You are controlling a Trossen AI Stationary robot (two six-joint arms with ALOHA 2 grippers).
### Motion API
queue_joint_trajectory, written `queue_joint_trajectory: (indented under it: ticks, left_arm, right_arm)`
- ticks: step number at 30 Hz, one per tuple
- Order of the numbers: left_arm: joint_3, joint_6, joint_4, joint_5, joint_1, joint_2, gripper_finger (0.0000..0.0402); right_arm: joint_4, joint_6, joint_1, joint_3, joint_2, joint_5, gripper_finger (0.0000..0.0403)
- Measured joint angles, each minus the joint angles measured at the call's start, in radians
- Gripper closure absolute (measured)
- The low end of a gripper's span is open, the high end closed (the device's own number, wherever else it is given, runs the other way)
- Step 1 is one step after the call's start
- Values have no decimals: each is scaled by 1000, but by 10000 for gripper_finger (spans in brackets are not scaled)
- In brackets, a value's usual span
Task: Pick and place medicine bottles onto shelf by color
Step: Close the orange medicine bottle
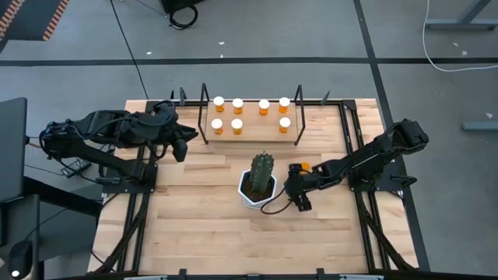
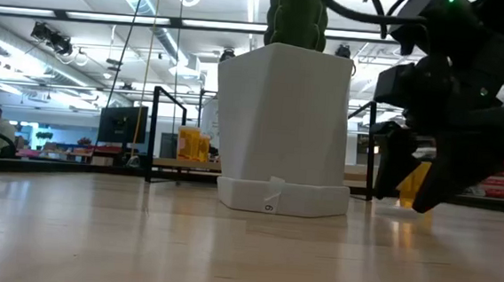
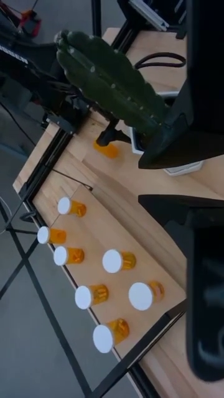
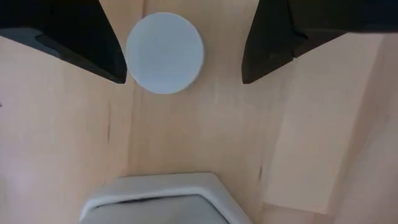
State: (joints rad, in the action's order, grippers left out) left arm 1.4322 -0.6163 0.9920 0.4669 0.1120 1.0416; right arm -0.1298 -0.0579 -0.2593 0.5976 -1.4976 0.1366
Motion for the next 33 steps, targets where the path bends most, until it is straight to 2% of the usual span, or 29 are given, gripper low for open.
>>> queue_joint_trajectory:
  ticks: [9, 14, 24, 33]
  left_arm:
    - [0, 0, 0, 10, 0, 0, 321]
    - [0, 1, 0, 11, 0, 0, 320]
    - [0, 0, 0, 11, 0, 0, 322]
    - [0, 0, 0, 11, 0, 0, 328]
  right_arm:
    - [-19, -22, 45, 0, 11, -10, 77]
    - [-13, -64, 78, -35, 11, -71, 77]
    - [47, -75, 79, -58, 11, -83, 78]
    - [52, -95, 55, -58, 11, -86, 127]
